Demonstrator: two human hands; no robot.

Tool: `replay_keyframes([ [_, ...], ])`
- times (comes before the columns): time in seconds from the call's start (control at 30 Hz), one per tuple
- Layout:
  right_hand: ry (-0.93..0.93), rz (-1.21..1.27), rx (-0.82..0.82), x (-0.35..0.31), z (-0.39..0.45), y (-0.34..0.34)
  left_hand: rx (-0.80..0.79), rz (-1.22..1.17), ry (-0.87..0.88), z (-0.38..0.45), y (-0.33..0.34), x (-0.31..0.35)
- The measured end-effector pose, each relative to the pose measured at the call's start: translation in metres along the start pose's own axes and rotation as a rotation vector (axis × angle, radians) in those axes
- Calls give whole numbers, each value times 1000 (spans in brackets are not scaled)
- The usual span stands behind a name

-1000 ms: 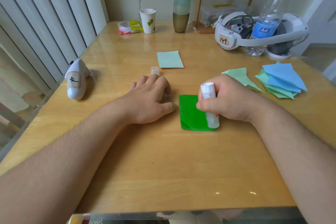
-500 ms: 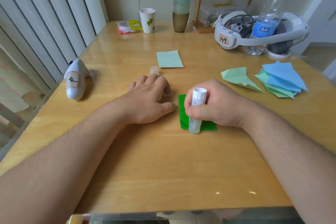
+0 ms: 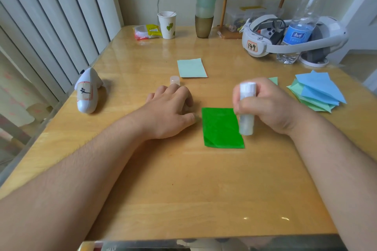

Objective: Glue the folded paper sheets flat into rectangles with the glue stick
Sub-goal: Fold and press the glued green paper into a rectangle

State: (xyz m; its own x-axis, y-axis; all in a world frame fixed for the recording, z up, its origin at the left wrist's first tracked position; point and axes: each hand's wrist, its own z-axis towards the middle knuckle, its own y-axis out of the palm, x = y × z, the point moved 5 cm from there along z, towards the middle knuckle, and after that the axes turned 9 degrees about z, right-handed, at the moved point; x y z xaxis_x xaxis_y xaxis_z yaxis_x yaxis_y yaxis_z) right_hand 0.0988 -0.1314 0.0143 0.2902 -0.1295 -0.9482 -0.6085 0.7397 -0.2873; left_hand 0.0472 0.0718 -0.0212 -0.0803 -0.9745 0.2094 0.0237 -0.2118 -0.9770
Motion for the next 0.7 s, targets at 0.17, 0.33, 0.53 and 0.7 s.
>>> replay_keyframes([
  [0.17,-115,562,223,-2,8,0,171,-229,12,5,-13,0],
  [0.33,-40,857,243,1,16,18,277,-799,12,5,-19,9],
  [0.53,-35,949,205,6,22,35,216,-1184,72,5,-21,33],
  [0.7,-52,836,265,11,24,39,285,-1167,80,8,-20,30],
])
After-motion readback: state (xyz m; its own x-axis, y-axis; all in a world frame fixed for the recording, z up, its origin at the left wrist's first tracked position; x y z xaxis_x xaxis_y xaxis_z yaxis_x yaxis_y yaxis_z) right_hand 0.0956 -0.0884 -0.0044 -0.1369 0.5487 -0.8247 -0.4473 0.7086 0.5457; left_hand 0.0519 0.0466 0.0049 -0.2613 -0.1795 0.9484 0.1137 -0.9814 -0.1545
